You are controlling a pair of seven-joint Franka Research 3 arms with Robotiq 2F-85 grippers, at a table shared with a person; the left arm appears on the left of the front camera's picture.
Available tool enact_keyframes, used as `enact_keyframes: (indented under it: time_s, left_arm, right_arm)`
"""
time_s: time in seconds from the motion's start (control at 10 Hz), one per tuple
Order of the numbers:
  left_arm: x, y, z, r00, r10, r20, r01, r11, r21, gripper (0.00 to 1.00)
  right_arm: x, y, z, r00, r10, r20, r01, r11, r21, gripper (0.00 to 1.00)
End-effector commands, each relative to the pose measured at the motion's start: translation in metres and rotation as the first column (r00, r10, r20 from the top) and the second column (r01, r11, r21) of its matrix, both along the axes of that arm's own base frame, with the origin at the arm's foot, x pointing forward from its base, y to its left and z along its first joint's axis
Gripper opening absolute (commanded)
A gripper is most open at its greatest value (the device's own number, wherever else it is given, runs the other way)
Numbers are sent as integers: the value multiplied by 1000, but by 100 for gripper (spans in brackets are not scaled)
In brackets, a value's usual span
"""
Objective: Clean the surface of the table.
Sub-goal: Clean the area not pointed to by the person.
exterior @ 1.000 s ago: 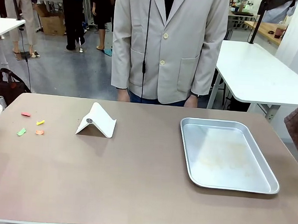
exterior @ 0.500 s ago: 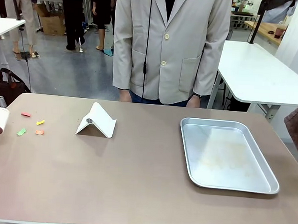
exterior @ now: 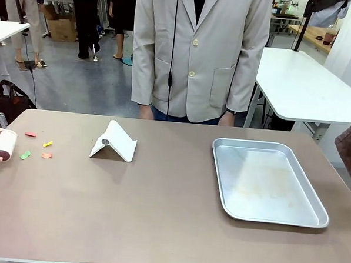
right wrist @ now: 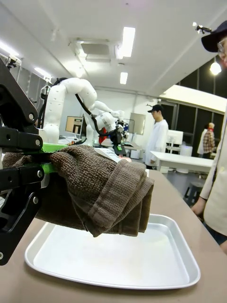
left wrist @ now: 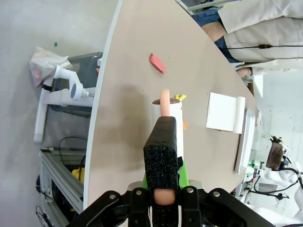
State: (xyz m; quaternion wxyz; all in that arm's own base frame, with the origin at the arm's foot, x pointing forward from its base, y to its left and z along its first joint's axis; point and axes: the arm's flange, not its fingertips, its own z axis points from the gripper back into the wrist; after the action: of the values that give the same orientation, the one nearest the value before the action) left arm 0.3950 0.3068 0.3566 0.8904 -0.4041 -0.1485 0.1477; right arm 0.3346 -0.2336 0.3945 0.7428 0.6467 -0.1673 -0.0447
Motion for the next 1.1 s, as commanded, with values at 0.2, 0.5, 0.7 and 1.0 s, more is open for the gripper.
enact_keyframes:
  time_s: [0.2,0.5,0.7,1.0]
  left_arm:
    - [8,-27,-17,999,1,-36,0,999,53,23]
    - [14,-37,-25,998,-16,-66,21,997,72,23]
    - [20,-47,-31,995,-27,-91,34,996,83,23]
    - [34,-77,-34,990,-79,-121,88,993,77,23]
  right_arm:
    - [-3,0,3,1000,4,10,-4,1000,15,9]
    - [-3,0,3,1000,4,10,-4,1000,15,9]
    - [-3,0,3,1000,4,10,-4,1000,15,9]
    - [-3,0,3,1000,4,10,-4,1000,15,9]
